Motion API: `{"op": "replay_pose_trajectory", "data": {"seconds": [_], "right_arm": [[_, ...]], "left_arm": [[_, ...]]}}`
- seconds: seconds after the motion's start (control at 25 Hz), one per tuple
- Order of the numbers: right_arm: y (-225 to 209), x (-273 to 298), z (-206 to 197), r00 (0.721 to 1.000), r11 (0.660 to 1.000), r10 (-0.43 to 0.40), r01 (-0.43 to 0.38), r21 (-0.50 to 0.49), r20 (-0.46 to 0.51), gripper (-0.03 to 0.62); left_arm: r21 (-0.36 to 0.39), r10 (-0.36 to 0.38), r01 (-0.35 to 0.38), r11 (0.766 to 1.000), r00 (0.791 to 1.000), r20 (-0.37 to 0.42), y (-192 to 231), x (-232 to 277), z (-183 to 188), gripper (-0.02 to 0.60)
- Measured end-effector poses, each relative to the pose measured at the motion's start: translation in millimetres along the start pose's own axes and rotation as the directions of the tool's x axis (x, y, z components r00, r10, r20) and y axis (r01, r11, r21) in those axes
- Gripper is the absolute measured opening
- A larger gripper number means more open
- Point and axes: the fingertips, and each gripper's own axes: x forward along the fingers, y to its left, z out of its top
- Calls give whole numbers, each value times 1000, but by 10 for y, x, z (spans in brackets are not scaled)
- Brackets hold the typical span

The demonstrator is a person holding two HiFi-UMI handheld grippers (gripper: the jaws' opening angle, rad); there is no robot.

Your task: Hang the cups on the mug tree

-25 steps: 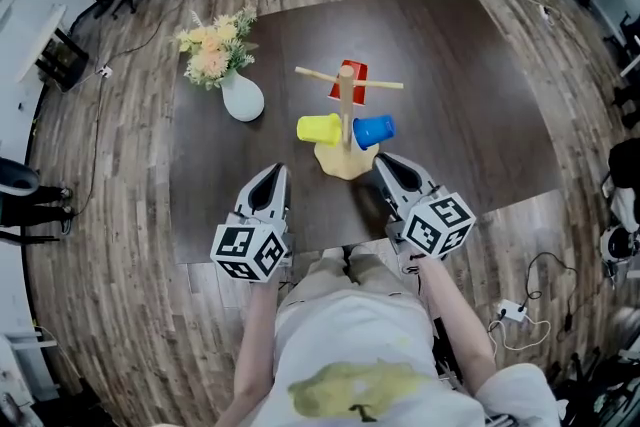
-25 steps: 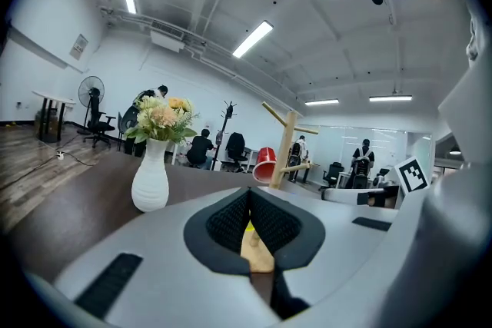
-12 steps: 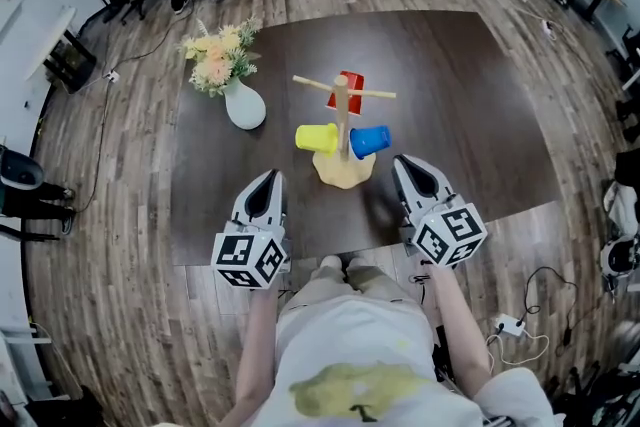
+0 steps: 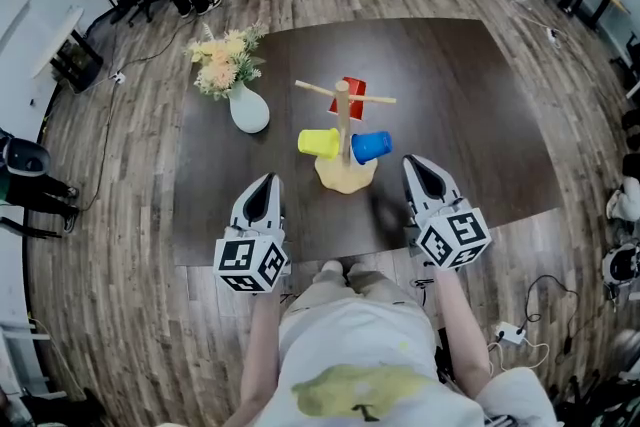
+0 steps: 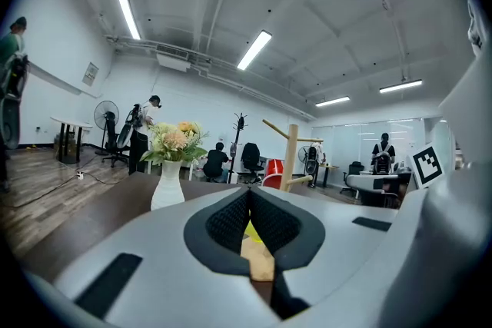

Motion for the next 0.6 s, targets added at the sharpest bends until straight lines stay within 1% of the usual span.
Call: {"op": "replay_pose_trajectory", "data": {"seconds": [0.24, 0.6], "right_arm": [[-82, -42, 46, 999, 999, -28, 28, -19, 15, 21], [-146, -39, 16, 999, 999, -44, 45, -29, 18, 21]], "left_arm": [[16, 22, -22, 1000, 1000, 9, 21, -20, 42, 23], [43, 23, -24, 999, 1000, 14, 3, 27, 48, 23]]}}
